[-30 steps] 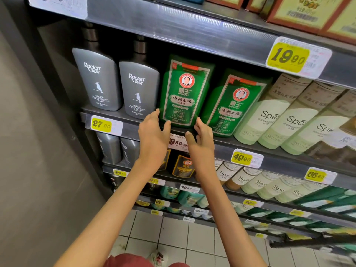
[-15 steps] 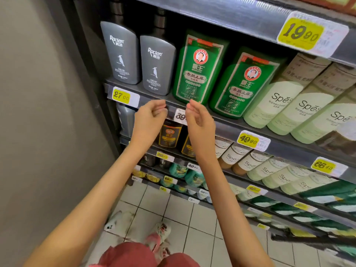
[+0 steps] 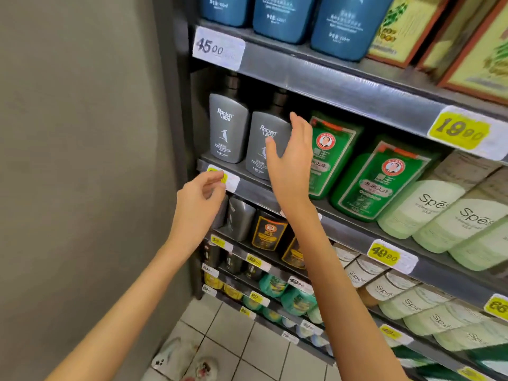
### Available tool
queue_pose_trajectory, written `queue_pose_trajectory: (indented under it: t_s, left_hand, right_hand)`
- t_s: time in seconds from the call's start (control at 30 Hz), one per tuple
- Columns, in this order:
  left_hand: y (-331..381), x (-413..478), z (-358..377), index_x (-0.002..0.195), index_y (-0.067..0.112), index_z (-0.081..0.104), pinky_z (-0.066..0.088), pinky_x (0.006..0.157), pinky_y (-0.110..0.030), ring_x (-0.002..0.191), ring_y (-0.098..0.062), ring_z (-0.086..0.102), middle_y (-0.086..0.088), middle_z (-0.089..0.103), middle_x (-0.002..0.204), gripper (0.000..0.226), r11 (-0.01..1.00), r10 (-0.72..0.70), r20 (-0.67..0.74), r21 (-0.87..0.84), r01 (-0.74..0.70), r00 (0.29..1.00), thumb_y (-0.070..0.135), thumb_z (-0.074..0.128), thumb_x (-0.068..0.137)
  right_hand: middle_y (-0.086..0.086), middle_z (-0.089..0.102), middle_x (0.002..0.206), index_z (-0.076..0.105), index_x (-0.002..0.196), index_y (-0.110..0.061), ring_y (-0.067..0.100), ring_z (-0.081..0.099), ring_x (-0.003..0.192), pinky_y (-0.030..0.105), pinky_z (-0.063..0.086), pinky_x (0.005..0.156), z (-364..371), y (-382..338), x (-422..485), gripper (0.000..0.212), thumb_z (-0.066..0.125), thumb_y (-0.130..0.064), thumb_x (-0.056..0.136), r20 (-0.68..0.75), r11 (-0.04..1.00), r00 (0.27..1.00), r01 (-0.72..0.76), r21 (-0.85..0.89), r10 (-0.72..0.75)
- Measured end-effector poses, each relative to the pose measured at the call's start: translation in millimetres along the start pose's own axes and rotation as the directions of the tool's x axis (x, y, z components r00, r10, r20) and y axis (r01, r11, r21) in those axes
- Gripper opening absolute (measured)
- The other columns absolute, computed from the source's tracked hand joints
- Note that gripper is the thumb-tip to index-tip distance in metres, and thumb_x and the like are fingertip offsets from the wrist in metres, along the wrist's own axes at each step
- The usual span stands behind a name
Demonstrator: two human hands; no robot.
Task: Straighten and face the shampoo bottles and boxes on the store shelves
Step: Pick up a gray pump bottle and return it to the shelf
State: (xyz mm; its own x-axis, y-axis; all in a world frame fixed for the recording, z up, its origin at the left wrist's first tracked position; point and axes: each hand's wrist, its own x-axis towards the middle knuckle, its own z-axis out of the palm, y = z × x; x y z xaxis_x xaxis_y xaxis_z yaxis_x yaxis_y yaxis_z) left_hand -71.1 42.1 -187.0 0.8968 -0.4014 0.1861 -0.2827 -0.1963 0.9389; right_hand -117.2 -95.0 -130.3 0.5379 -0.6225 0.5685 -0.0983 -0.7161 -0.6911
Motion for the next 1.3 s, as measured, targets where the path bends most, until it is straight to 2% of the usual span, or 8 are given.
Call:
queue_pose_trajectory:
  t_s: [0.27,0.53,0.63,0.73,0.87,0.97,1.1,1.3]
  left_hand:
    - [-6.9,40.6,-20.9,0.114,0.018,0.063,0.038,0.079,0.004,0.096,0.01,0.058,0.01,0.067,0.101,0.025,0.997,0.052,0.022,-0.055,-0.05,0.998,0.015,0.056,0.091]
    - [-6.6,72.9,-12.1,0.112,0.018,0.066,0.04,0.075,0.002,0.089,0.015,0.058,0.012,0.068,0.096,0.025,0.995,0.096,0.171,-0.049,-0.089,0.981,0.012,0.055,0.09]
    - [-5.6,84.4,-13.2,0.113,0.017,0.066,0.04,0.075,0.002,0.087,0.018,0.057,0.016,0.066,0.093,0.025,0.993,0.113,0.188,-0.065,-0.103,0.976,0.012,0.056,0.09]
    - [-4.2,90.7,-12.6,0.112,0.017,0.065,0.038,0.073,0.004,0.086,0.02,0.056,0.021,0.064,0.092,0.025,0.987,0.154,0.218,-0.079,-0.14,0.964,0.012,0.056,0.09]
    - [-2.0,93.0,-9.9,0.112,0.015,0.065,0.039,0.075,0.003,0.083,0.02,0.057,0.021,0.065,0.088,0.024,0.981,0.184,0.242,-0.109,-0.162,0.953,0.011,0.055,0.09]
    - [-0.7,87.9,-6.7,0.114,0.015,0.064,0.039,0.075,0.003,0.084,0.018,0.057,0.016,0.066,0.09,0.025,0.977,0.199,0.262,-0.13,-0.17,0.944,0.013,0.055,0.091]
    - [-4.4,72.9,0.8,0.122,0.013,0.058,0.04,0.078,0.002,0.106,-0.003,0.058,-0.002,0.065,0.114,0.031,0.974,0.174,0.307,-0.191,-0.118,0.936,0.018,0.055,0.092]
    - [-3.8,39.6,10.6,0.128,0.026,0.045,0.038,0.09,-0.005,0.118,-0.005,0.051,0.016,0.056,0.118,0.04,0.966,0.169,0.459,-0.253,-0.054,0.872,0.038,0.049,0.089]
  right_hand:
    - [0.017,0.044,0.121,0.043,0.123,0.003,0.028,0.043,0.113,0.025,0.03,0.09,29.9,-2.6,21.5,0.035,0.052,-0.015,0.094,-0.068,0.935,0.997,-0.049,-0.351,0.026]
    - [0.013,0.044,0.121,0.039,0.122,-0.004,0.027,0.039,0.114,0.032,0.024,0.096,49.0,4.4,34.0,0.034,0.043,-0.029,0.099,-0.03,0.735,0.995,-0.089,-0.672,0.093]
    - [0.016,0.045,0.114,0.043,0.116,-0.003,0.03,0.039,0.109,0.035,0.026,0.095,48.5,4.7,33.9,0.034,0.048,-0.03,0.097,-0.026,0.688,0.999,-0.044,-0.724,0.036]
    - [0.018,0.044,0.113,0.048,0.111,0.001,0.031,0.04,0.106,0.034,0.029,0.092,42.7,2.9,28.8,0.038,0.063,-0.026,0.088,-0.089,0.798,0.996,-0.069,-0.598,0.02]
    - [0.012,0.041,0.107,0.046,0.118,0.0,0.025,0.042,0.098,0.025,0.03,0.079,38.2,0.6,21.1,0.051,0.074,-0.018,0.078,-0.112,0.964,0.985,-0.155,-0.215,0.134]
    - [0.009,0.053,0.113,0.046,0.124,-0.006,0.022,0.051,0.101,0.026,0.038,0.082,34.0,-2.0,11.1,0.051,0.072,-0.015,0.081,-0.1,0.985,0.981,-0.17,-0.043,0.165]
    - [0.008,0.059,0.115,0.051,0.124,-0.005,0.019,0.056,0.104,0.024,0.044,0.088,28.6,-12.3,-11.1,0.052,0.075,-0.012,0.078,-0.156,0.994,0.984,-0.098,-0.043,0.09]
    - [-0.022,0.059,0.09,0.055,0.107,-0.024,-0.011,0.057,0.081,0.005,0.041,0.07,-3.5,-27.9,-39.0,0.04,0.078,-0.019,0.075,-0.194,0.963,0.945,-0.248,0.101,0.264]
